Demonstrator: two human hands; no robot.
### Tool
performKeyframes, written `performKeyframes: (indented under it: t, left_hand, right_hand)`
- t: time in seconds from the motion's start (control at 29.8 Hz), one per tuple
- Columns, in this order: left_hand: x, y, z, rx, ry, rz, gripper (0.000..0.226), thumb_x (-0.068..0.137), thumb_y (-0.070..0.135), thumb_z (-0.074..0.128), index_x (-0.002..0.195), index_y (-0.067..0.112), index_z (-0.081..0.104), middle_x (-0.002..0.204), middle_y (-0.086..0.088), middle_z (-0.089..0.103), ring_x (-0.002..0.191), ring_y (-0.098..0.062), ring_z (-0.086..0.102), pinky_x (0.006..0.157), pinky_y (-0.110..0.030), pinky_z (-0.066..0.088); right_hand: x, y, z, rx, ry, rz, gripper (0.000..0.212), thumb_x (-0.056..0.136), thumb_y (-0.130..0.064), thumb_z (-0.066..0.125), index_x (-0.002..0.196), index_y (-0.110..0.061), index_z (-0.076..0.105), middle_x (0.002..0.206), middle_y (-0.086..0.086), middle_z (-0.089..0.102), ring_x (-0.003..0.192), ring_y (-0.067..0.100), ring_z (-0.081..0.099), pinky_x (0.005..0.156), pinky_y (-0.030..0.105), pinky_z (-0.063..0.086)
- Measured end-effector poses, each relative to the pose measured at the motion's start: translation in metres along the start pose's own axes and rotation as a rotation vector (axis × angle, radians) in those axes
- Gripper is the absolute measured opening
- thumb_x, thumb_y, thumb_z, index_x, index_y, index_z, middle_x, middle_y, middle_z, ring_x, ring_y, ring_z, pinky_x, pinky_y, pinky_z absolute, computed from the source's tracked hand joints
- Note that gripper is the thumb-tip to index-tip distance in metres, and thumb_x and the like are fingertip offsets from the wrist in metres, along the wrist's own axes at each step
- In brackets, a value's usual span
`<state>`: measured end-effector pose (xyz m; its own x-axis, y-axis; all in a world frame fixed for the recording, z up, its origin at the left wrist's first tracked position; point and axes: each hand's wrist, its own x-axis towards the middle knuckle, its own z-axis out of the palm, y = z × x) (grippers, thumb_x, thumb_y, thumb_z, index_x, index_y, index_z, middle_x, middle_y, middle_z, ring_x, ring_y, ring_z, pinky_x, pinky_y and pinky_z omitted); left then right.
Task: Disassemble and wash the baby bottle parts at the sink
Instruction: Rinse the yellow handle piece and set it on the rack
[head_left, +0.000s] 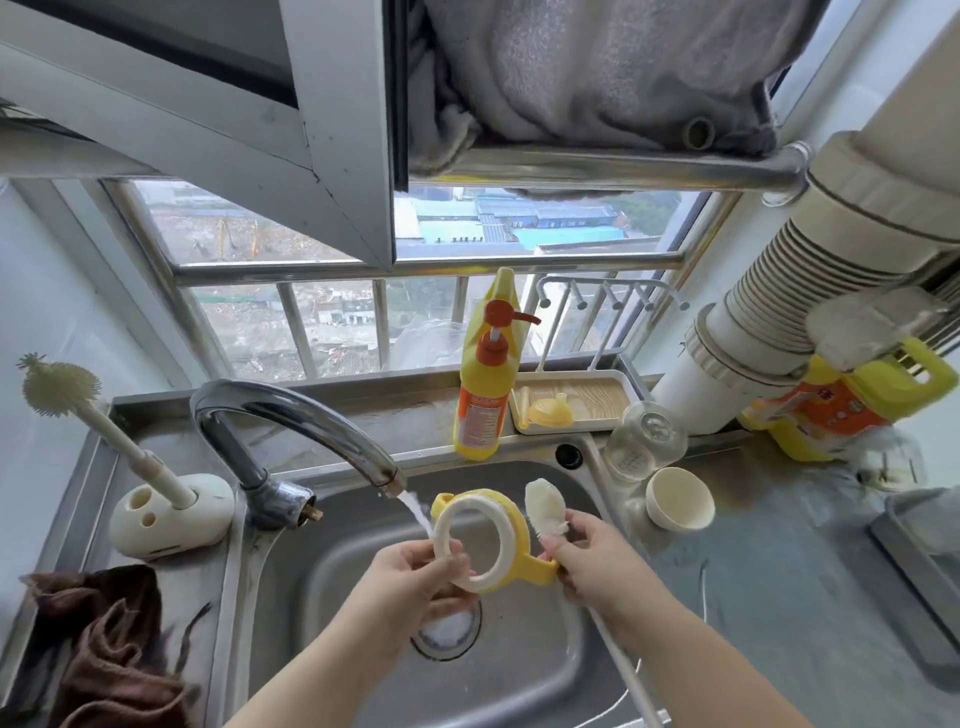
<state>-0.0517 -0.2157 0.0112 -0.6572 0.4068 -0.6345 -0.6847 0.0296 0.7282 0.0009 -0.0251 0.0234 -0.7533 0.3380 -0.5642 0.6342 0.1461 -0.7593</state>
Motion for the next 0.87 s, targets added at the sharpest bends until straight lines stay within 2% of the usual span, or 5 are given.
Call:
performKeyframes:
  t: [0.13, 0.24, 0.4, 0.54, 0.87]
  left_hand:
    - [0.008, -0.003, 0.029, -0.057, 0.069, 0.012, 0.013, 0.085, 0.003, 0.064, 0.098, 0.001, 0.063, 0.084, -0.019, 0.07, 0.071, -0.023, 0.07, 0.059, -0.025, 0.056]
    - [0.018, -0.005, 0.058, -0.133, 0.139, 0.024, 0.007, 0.086, 0.001, 0.062, 0.093, -0.001, 0.063, 0.084, -0.021, 0.069, 0.069, -0.024, 0.07, 0.057, -0.025, 0.056]
    - [0.045, 0.008, 0.112, -0.219, 0.239, 0.112, 0.012, 0.084, 0.003, 0.064, 0.094, -0.005, 0.067, 0.084, -0.018, 0.073, 0.072, -0.021, 0.071, 0.057, -0.019, 0.056]
    - [0.069, 0.043, 0.155, -0.309, 0.258, 0.226, 0.019, 0.082, 0.005, 0.067, 0.099, -0.002, 0.063, 0.091, -0.019, 0.072, 0.08, -0.025, 0.072, 0.064, -0.018, 0.057]
    - [0.134, 0.121, 0.222, -0.437, 0.351, 0.353, 0.039, 0.081, 0.011, 0.071, 0.115, 0.0, 0.055, 0.097, -0.018, 0.068, 0.078, -0.018, 0.07, 0.064, -0.016, 0.056]
  right_hand:
    - [0.003, -0.008, -0.032, -0.303, 0.152, -0.159, 0.038, 0.094, -0.023, 0.05, 0.13, -0.034, 0.048, 0.092, -0.01, 0.058, 0.082, 0.008, 0.053, 0.066, 0.016, 0.038]
    - [0.013, -0.02, -0.06, -0.364, 0.135, -0.254, 0.041, 0.093, -0.026, 0.051, 0.132, -0.038, 0.047, 0.086, -0.014, 0.057, 0.077, 0.004, 0.051, 0.061, 0.013, 0.036]
    - [0.029, -0.043, -0.111, -0.27, 0.079, -0.395, 0.026, 0.093, -0.029, 0.054, 0.104, -0.052, 0.051, 0.073, -0.017, 0.059, 0.065, -0.01, 0.054, 0.059, 0.006, 0.04]
    - [0.044, -0.072, -0.155, -0.204, 0.123, -0.463, 0.025, 0.093, -0.029, 0.052, 0.085, -0.053, 0.048, 0.08, -0.009, 0.065, 0.073, 0.002, 0.06, 0.068, 0.015, 0.046]
    - [0.085, -0.099, -0.205, -0.241, 0.155, -0.503, 0.03, 0.093, -0.033, 0.05, 0.122, -0.042, 0.049, 0.09, -0.013, 0.066, 0.077, -0.001, 0.059, 0.06, 0.013, 0.038]
